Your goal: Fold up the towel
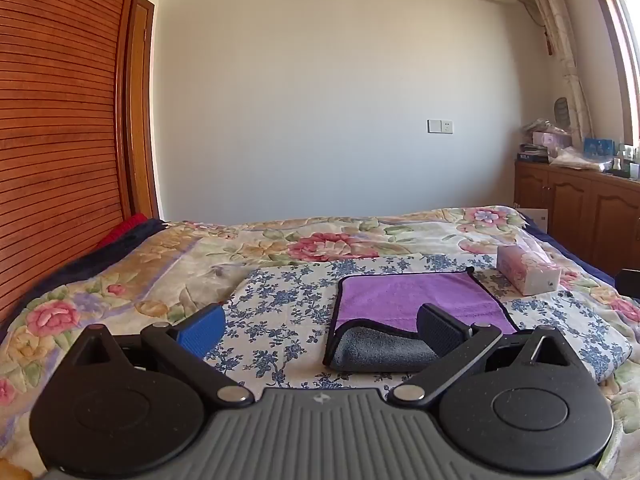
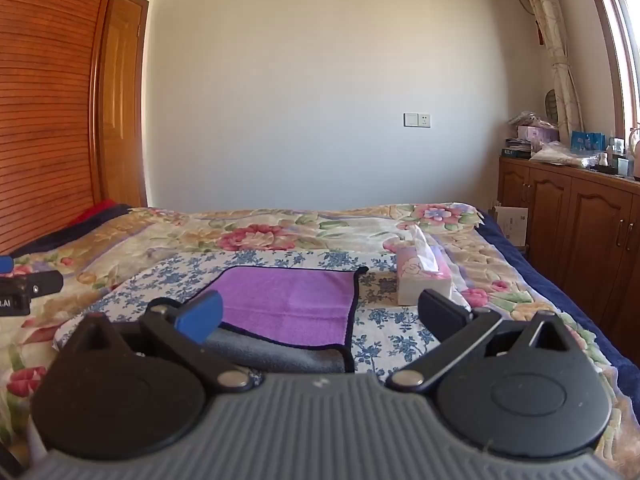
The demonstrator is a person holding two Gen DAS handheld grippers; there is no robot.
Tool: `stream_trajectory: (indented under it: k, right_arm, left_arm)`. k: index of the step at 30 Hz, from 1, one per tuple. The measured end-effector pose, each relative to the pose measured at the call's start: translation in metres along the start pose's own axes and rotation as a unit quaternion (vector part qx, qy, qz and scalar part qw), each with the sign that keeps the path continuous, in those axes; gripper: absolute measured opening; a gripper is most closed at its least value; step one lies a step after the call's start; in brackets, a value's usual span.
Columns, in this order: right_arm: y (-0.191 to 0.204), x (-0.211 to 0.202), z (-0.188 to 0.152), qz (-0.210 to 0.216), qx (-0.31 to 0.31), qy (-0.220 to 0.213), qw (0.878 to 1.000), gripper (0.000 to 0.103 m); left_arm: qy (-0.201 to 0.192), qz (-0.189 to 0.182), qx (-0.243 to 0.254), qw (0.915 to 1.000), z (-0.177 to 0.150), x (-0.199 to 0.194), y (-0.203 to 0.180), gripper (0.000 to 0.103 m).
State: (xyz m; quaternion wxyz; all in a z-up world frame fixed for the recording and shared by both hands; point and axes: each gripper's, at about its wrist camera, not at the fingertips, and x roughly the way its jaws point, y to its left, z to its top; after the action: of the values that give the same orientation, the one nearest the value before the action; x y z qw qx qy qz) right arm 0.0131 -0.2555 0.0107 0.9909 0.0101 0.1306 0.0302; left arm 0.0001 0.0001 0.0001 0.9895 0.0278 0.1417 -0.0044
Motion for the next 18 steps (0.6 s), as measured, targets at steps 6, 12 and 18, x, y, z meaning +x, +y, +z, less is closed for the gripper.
stream_trajectory:
  k: [6, 12, 18]
  right_arm:
    - [0.0001, 0.0, 0.0, 0.001, 0.001, 0.0, 1.0, 0.103]
    - [0.0, 0.0001, -0.0001, 0.0, 0.001, 0.0, 1.0, 0.103]
    - [-0.0005, 0.0005, -0.0003, 0.0, 0.001, 0.0, 1.0, 0.103]
  left_arm:
    - [-0.002, 0.001, 0.003, 1.0, -0.0001, 0.0, -0.0002, 0.103]
    - [-0.003, 0.001, 0.003, 1.0, -0.0001, -0.0001, -0.0002, 0.103]
    - [-0.003, 0.001, 0.003, 1.0, -0.0001, 0.0, -0.0003, 0.103]
